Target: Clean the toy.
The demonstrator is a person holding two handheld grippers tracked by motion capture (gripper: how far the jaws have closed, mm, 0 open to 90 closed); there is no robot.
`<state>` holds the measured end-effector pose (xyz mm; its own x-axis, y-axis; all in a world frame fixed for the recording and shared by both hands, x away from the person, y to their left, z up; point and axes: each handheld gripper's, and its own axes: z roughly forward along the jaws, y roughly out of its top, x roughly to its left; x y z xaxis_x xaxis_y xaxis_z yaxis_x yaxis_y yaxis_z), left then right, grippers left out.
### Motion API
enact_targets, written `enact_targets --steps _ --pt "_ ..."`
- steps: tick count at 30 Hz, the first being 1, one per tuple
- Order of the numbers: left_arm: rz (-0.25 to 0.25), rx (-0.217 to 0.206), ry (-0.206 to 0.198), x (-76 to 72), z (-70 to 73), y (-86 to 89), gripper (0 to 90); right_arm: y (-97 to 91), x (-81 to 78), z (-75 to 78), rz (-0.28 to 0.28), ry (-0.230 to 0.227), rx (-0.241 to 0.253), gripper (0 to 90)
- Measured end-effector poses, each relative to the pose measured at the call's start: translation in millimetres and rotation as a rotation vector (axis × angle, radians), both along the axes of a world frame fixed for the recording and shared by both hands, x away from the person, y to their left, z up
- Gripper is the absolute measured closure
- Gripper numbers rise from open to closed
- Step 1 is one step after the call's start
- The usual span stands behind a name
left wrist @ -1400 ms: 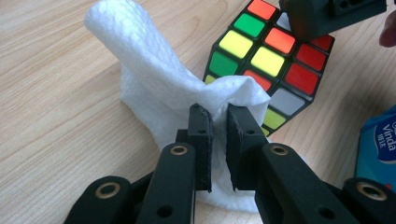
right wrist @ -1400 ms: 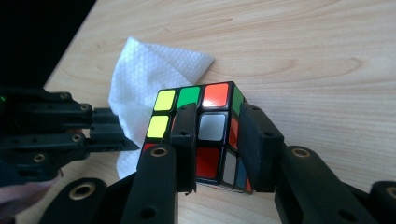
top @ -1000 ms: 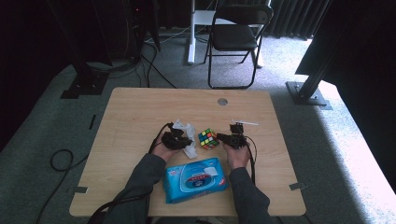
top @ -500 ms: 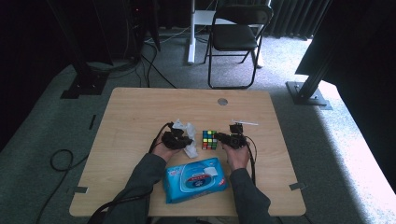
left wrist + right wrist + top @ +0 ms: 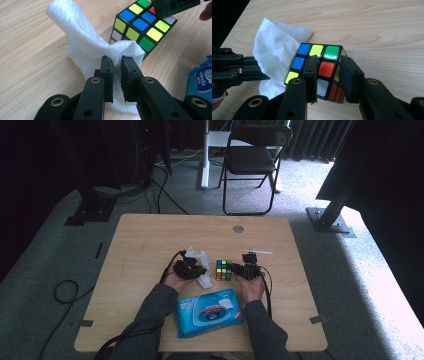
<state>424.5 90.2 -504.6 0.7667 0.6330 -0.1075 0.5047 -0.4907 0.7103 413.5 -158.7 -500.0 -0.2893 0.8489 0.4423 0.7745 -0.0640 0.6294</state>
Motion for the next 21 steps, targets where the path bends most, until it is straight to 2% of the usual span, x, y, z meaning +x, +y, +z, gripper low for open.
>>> enact_targets --steps 21 --pt "-0.016 -0.004 -0.034 2.1 10.7 -9.1 81.1 3.2 -1.3 -1.3 -0.004 -0.007 0.007 69.2"
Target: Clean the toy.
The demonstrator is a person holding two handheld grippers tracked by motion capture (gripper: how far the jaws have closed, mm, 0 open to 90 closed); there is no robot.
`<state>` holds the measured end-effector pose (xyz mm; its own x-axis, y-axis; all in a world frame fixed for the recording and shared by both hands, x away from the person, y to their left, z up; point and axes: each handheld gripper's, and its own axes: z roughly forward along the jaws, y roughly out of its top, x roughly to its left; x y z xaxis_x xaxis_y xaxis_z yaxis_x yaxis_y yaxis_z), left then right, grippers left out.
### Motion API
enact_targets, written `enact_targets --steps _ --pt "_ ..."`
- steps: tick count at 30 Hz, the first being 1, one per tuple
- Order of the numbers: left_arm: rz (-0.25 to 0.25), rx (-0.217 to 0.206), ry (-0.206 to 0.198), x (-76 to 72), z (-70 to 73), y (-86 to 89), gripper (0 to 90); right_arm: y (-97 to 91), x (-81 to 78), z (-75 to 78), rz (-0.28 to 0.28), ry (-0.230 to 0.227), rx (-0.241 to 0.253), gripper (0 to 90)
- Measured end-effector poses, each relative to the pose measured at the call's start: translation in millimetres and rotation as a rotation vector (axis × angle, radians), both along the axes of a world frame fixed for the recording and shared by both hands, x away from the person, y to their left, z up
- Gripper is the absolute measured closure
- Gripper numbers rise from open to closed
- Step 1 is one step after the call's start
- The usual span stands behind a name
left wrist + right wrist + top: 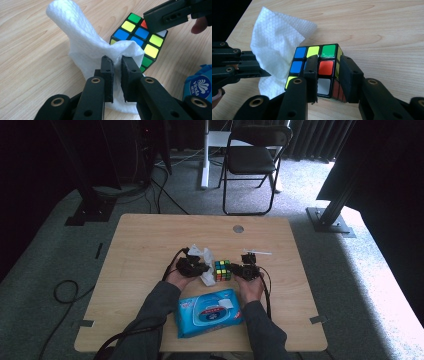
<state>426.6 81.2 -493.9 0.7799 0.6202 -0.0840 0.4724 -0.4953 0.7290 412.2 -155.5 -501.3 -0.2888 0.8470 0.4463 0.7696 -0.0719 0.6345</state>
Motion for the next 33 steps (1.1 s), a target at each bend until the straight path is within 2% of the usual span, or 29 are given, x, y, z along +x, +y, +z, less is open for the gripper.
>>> enact_targets --steps 17,33 --pt "-0.004 -0.022 -0.026 2.5 10.6 -7.5 81.0 -0.3 -0.5 -0.8 -0.003 -0.004 0.005 69.2" --pt "0.005 0.002 -0.016 8.6 3.2 -19.3 81.1 -0.6 -0.4 -0.9 -0.001 -0.004 0.005 69.1"
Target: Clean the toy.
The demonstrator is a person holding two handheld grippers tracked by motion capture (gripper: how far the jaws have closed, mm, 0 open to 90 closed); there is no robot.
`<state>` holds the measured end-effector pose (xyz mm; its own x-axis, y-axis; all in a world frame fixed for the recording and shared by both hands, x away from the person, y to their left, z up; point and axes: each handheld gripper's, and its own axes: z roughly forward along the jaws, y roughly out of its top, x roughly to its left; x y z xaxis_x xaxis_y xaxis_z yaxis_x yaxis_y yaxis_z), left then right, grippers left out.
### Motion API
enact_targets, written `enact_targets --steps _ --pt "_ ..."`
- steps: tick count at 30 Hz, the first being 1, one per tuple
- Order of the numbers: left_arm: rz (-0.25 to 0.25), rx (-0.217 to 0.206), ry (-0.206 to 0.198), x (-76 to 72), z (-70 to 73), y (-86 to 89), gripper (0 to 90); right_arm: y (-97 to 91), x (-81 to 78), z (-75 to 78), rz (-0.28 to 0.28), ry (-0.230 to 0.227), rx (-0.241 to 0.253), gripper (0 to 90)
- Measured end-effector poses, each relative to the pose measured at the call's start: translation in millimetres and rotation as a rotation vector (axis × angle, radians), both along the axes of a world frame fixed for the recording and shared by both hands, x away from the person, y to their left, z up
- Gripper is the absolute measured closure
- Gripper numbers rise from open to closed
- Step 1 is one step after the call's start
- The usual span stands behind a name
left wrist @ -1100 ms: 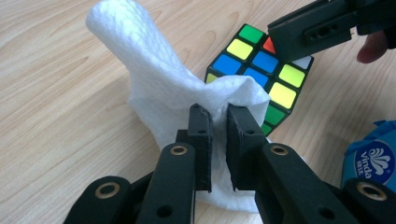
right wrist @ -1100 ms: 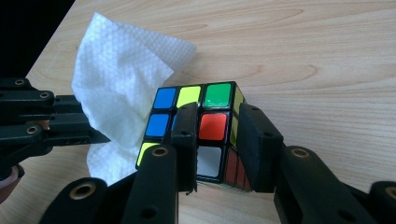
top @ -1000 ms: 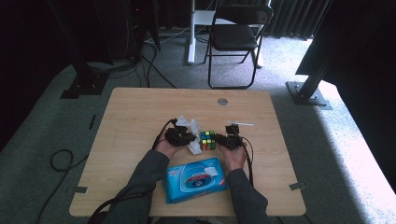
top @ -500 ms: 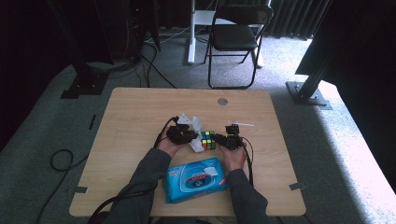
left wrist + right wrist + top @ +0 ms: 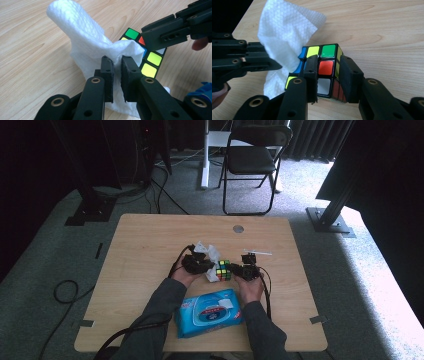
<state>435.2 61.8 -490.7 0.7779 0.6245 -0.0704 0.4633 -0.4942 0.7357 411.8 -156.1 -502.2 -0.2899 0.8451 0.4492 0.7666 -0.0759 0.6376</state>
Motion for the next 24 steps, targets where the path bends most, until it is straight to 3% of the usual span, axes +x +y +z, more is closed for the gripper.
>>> enact_targets --steps 10,24 --pt "0.011 0.025 0.014 3.9 -3.9 -2.8 81.2 -0.6 0.0 -0.3 0.002 0.002 0.003 69.1" --pt "0.03 0.013 0.036 9.9 -11.4 0.0 81.6 -0.4 0.5 -0.2 0.008 0.004 0.002 68.7"
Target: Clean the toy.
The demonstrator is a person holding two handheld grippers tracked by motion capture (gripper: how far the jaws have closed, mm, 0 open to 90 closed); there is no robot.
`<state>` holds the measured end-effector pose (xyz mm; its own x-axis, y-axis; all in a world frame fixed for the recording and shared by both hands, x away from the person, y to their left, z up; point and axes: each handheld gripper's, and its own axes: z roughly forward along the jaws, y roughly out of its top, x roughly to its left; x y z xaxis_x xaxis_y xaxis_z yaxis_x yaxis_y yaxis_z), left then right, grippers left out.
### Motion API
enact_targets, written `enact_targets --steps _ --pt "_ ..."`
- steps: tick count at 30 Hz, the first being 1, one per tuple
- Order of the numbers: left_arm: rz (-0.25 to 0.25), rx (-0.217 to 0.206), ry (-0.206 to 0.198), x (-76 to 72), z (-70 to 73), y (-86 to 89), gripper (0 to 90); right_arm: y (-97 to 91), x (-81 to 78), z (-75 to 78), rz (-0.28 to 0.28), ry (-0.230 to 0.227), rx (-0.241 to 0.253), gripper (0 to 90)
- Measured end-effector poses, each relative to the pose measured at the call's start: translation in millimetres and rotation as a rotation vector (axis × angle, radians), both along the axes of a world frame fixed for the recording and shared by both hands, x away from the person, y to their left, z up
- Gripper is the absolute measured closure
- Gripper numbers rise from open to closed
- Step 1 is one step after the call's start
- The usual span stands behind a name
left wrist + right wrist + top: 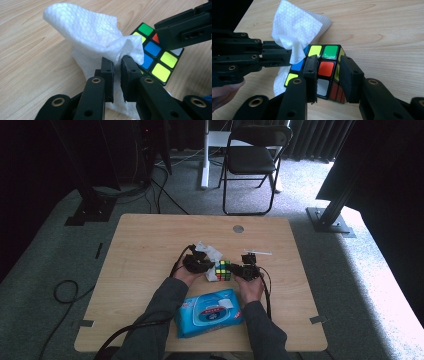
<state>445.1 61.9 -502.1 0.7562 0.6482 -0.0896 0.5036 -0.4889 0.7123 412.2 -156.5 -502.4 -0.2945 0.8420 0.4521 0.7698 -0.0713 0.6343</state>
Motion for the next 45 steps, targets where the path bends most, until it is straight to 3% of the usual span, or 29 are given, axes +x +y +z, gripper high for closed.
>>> enact_targets --steps 9,12,23,30,45 --pt "-0.031 0.101 0.071 2.4 -22.2 -7.7 81.9 -0.3 0.1 -0.2 0.001 0.0 0.002 68.7" --pt "-0.029 0.09 0.084 3.3 -25.7 -7.0 81.8 -0.2 -0.1 -0.2 0.0 -0.001 0.004 68.7" --pt "-0.032 0.115 0.056 0.4 -23.0 -9.2 81.7 -0.5 -0.4 -0.7 -0.002 -0.002 0.009 68.6" --pt "-0.028 0.101 0.04 -0.7 -17.5 -6.9 81.6 -0.9 -0.5 -1.1 -0.002 -0.002 0.011 68.6" --pt "-0.05 0.019 -0.016 -14.1 3.0 7.0 81.3 -1.1 -1.1 -2.1 -0.001 -0.004 0.02 68.6"
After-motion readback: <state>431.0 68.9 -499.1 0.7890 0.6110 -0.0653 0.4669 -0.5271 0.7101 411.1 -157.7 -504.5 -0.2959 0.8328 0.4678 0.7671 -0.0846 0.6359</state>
